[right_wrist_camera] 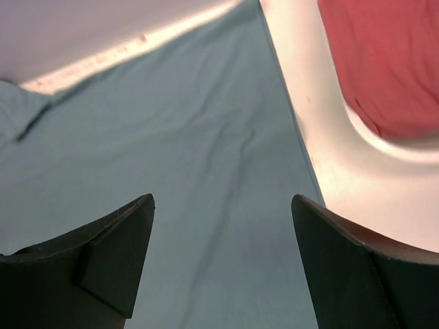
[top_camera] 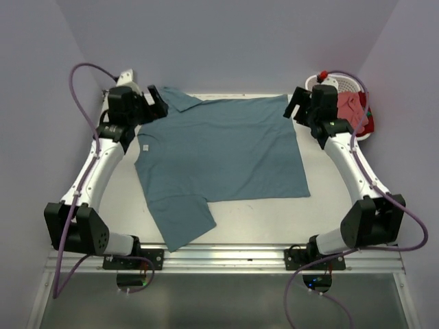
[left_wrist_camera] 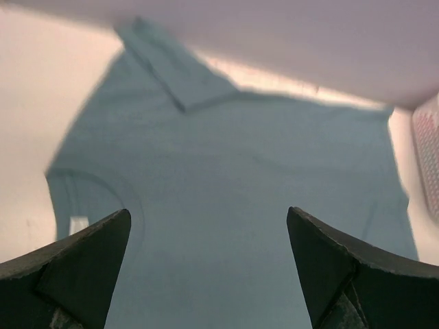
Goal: Fold and stack the t-shirts
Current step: Flatten the tshirt out
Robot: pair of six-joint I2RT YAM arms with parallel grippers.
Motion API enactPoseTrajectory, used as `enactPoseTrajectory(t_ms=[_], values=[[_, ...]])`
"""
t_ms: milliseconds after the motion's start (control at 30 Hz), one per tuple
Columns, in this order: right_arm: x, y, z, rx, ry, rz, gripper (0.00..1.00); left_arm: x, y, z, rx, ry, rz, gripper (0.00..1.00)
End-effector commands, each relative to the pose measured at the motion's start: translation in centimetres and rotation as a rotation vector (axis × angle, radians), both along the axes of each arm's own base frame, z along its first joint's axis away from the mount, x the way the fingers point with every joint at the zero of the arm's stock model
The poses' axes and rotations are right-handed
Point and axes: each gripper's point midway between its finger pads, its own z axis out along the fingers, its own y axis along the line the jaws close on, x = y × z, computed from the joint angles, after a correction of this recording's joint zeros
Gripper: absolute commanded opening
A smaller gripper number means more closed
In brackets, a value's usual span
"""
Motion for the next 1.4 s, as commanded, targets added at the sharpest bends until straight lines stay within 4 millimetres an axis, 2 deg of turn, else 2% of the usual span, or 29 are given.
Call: enactPoseTrajectory(t_ms=[0,33,67,133,167,200,300,367,400,467,567,600,700,733,933,1100,1233,1367], values=[[-5.6,-1.8,-4.8,-0.041,0.188,-0.069,0.85,-8.7,-2.2,-14.7,0.006,0.501,-0.067,0.99],[-6.7,-1.9,-5.1,-0.041,0.207,-0.068,0.85,-10.5,-2.8,-15.1,0.013,0.514,-0.092,0.99],[-7.4,-1.9,-5.3,-0.04,0.216,-0.064,0.85,-12.8,-2.9,-17.4,0.013,0.586,-0.093,0.99],[-9.3,-2.5,-5.5,-0.054,0.247,-0.078,0.85,-16.0,-3.7,-17.9,0.024,0.629,-0.128,0.99],[-9.8,-2.5,-5.6,-0.055,0.257,-0.073,0.85,-17.6,-3.8,-18.9,0.026,0.667,-0.131,1.0],[-10.3,-2.3,-5.8,-0.05,0.27,-0.06,0.85,-19.5,-4.7,-18.6,0.048,0.678,-0.169,1.0],[-11.8,-2.3,-6.3,-0.042,0.301,-0.058,0.85,-22.9,-5.9,-18.4,0.073,0.727,-0.193,1.0],[-12.1,-2.0,-6.3,-0.031,0.297,-0.046,0.85,-24.8,-7.4,-18.3,0.072,0.746,-0.225,1.0],[-12.3,-2.0,-6.7,-0.032,0.31,-0.047,0.85,-26.4,-8.1,-18.3,0.088,0.777,-0.258,1.0],[-12.6,-2.0,-7.0,-0.029,0.324,-0.045,0.85,-27.8,-9.0,-18.2,0.081,0.804,-0.277,0.94],[-13.0,-1.8,-7.4,-0.02,0.341,-0.035,0.85,-30.7,-10.1,-18.9,0.139,0.88,-0.332,0.86],[-13.1,-1.7,-7.5,-0.02,0.345,-0.032,0.85,-32.3,-10.6,-19.5,0.19,0.921,-0.376,0.82],[-13.4,-1.7,-7.5,-0.017,0.339,-0.033,0.85,-34.4,-10.2,-21.3,0.319,0.994,-0.405,0.71],[-13.4,-1.8,-7.5,-0.018,0.336,-0.034,0.85,-35.0,-10.0,-21.8,0.348,1.02,-0.403,0.63],[-13.8,-2.2,-7.6,-0.033,0.337,-0.048,0.85,-37.2,-9.0,-23.1,0.479,1.085,-0.422,0.54],[-14.0,-2.3,-7.9,-0.037,0.347,-0.051,0.85,-39.1,-7.0,-23.9,0.527,1.139,-0.425,0.52],[-14.0,-2.5,-7.9,-0.043,0.352,-0.064,0.85,-39.9,-7.4,-23.5,0.535,1.158,-0.466,0.52],[-14.2,-2.6,-7.8,-0.046,0.348,-0.071,0.85,-40.3,-7.1,-24.3,0.592,1.185,-0.509,0.53]])
